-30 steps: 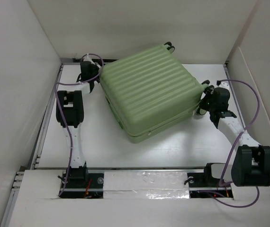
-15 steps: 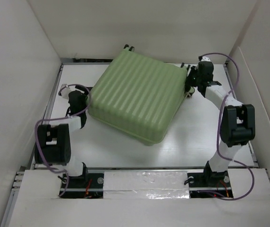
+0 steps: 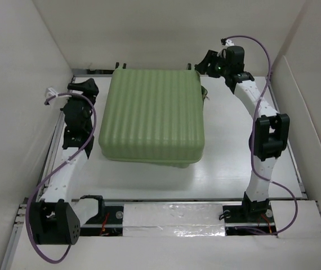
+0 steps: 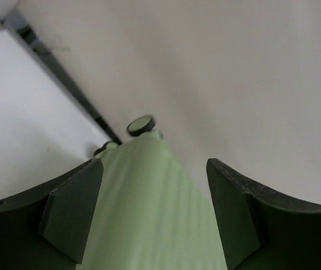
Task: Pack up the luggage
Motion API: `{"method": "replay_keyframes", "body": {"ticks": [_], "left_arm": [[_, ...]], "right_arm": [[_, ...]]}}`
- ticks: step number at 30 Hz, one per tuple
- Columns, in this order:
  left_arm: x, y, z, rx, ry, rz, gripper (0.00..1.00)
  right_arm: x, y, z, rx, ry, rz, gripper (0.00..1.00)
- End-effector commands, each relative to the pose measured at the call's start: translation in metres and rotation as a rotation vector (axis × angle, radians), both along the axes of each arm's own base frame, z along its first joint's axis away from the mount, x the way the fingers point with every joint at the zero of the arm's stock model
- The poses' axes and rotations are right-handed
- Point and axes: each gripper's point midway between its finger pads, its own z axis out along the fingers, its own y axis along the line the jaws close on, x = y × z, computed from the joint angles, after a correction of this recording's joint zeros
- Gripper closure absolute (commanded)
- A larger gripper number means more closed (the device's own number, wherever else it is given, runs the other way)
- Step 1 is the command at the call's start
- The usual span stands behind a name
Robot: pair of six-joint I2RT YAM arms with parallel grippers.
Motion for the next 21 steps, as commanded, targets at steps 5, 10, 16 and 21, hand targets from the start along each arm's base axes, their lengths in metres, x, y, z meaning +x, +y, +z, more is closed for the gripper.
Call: {"method": "replay_keyframes", "body": {"ticks": [5,10,16,21], "left_arm": [[-0.043,-0.025,0.173,0.196,-0.316,-0.064,0.59],[-0.068,-0.141,0.183,0.226,-0.449,-0.594,1.00],[-0.089,-0.270,0.148,0.402,-0.356,-0.817,1.00],[-0.171,-0.336,0.113,0.431,-0.397,-1.051,1.00]], "right_arm": [[-0.050,-0.023,0.067,0.092,-0.110,0.109,0.24],[-0.115,-0.030,0.058,0.127,-0.184,0.134,0.36],[-0.200,-0.026,0.017,0.061,-0.155,0.116,1.00],[-0.259,-0.033,-0.023,0.012,-0.115,0.105,1.00]]}}
